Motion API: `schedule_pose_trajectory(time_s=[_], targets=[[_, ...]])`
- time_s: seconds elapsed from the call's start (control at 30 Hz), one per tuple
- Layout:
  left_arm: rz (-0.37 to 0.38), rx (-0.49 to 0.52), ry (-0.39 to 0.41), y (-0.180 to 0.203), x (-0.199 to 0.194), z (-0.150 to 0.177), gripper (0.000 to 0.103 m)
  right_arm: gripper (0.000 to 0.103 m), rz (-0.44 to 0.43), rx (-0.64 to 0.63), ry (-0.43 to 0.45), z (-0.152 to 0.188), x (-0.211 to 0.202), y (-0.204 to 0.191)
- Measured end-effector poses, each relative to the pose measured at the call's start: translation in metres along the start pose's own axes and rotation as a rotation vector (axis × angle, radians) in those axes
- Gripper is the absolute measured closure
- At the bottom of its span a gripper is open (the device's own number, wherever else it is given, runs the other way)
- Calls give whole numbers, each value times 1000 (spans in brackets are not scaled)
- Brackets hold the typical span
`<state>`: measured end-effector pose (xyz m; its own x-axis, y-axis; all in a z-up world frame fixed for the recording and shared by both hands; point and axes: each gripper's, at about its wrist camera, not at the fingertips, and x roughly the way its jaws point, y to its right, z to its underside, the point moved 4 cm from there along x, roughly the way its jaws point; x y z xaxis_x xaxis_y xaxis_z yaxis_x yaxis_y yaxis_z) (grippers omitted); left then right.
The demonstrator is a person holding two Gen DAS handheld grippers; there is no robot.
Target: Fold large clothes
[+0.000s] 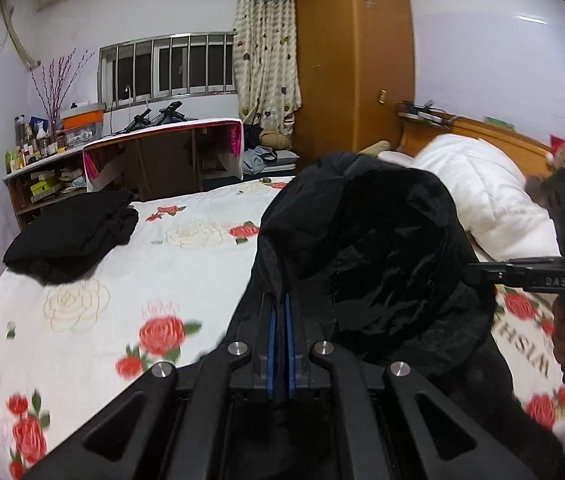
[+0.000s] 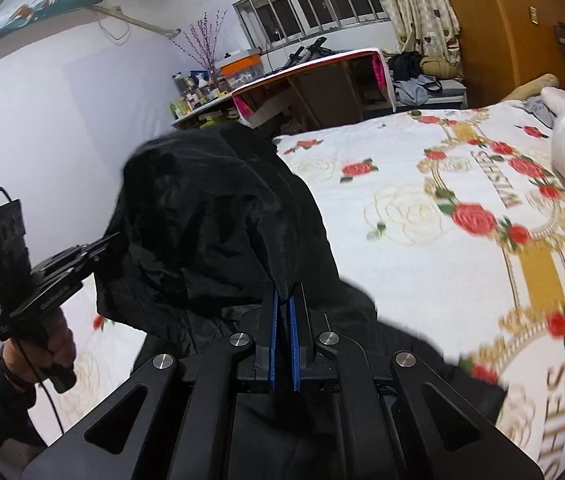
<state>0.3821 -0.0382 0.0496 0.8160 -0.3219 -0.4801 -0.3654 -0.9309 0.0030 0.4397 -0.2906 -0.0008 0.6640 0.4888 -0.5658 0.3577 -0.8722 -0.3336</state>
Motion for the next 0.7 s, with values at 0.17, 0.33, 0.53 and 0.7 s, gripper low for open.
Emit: schedule_pose_trajectory(time_s=[0.17,0.33,0.53,0.7], targets=[[7,-12,-75,17,-28,61,98,98,14,8,-49,65,-12,-6],[5,-27,-178,22,-29,94,98,97,31,7,-123,105,-10,-6],[44,-135,-165,11,-60,86,85,83,25,17,-132,102,-20,-4],[112,-153,-85,7,-79,63,27,28,11,-35,-93,98,-45,-18]])
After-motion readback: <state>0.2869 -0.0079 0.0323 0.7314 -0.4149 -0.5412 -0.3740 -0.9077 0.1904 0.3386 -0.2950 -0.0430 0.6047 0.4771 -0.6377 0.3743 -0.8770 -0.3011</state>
